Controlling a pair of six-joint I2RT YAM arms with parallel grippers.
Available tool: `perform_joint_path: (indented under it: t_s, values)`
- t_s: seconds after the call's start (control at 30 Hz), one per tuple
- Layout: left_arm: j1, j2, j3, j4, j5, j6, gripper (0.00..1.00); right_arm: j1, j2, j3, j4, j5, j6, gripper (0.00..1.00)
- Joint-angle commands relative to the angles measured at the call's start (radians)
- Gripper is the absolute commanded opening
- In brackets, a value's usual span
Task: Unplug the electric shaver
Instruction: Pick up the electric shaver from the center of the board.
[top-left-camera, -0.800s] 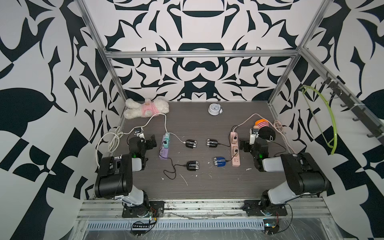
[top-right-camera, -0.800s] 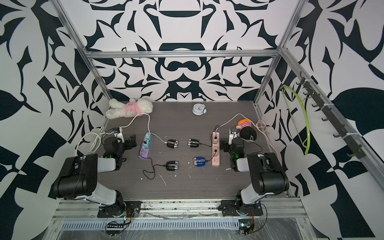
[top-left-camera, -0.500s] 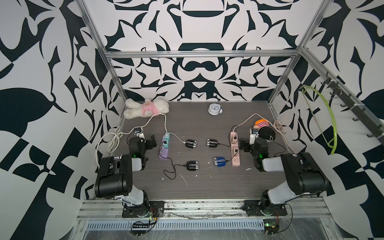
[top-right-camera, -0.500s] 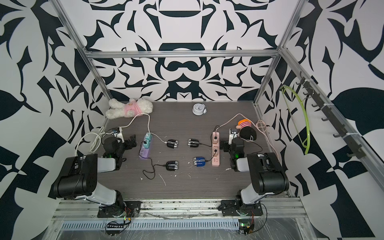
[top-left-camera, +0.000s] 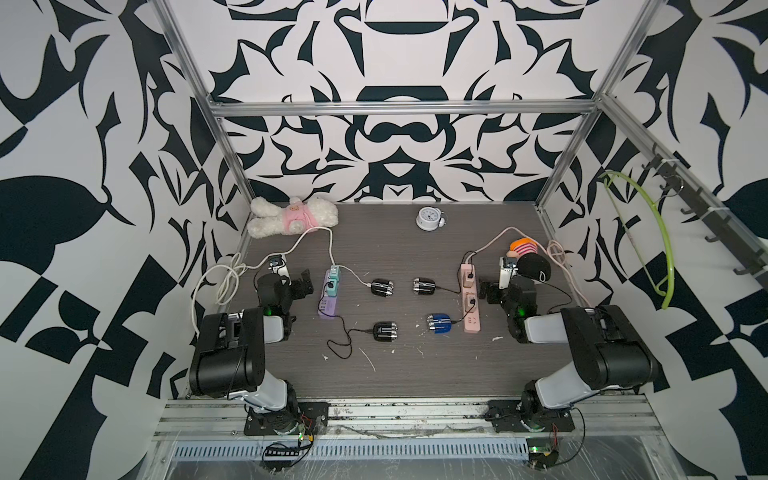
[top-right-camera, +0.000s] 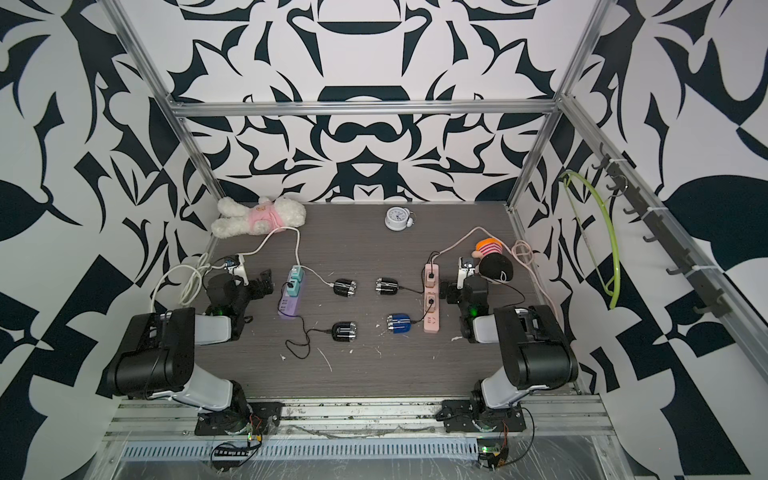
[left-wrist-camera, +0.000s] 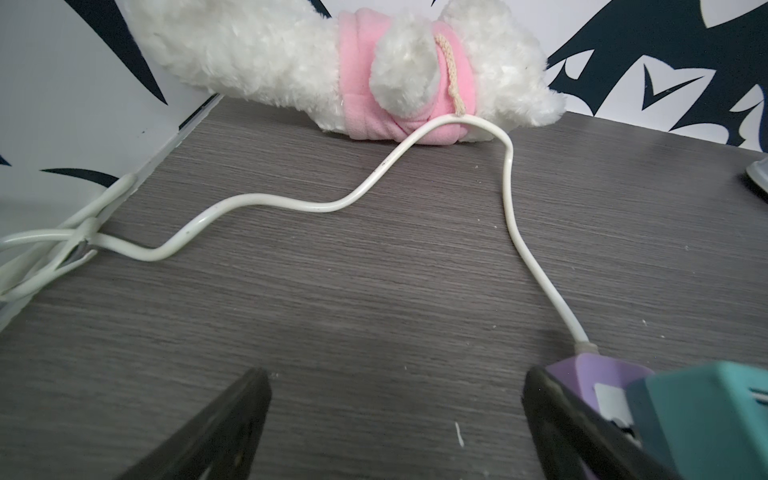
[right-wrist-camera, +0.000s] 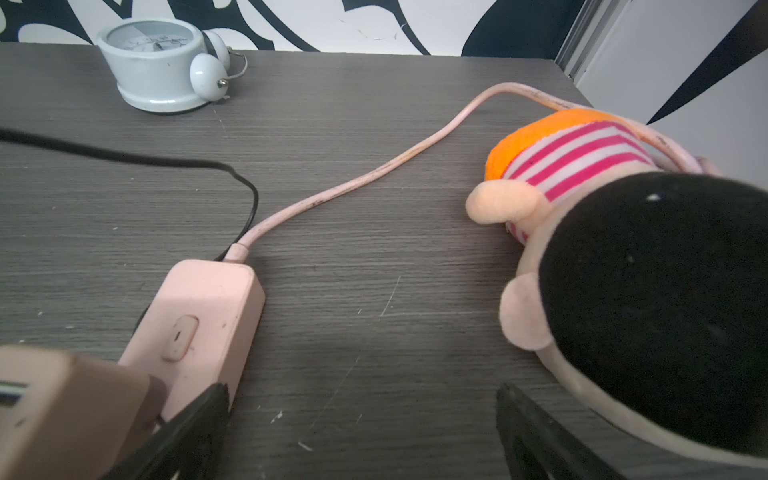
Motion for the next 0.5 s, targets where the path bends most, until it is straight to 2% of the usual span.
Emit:
perform_joint_path:
  t_s: [0.0,0.17,0.3,0.47]
  values:
    - [0.002,0.007,0.024,0.014,0.013,0.000,0.99,-0.002,-0.003,0.026,0.047,0.007,-0.001,0.99]
    - [0.003,0.004,0.024,0.022,0.010,-0.006,0.99,0.010,-0.095,0.154,-0.260,0.104,0.014,0.99]
    - [0.003,-0.042,0.117,-0.194,0.005,-0.012,0.99,0.009,-0.101,0.190,-0.316,0.083,0.002,0.99]
    - [0.001,-0.027,0.189,-0.306,0.029,-0.005,0.99,0.009,-0.183,0.175,-0.330,0.205,0.046,0.99]
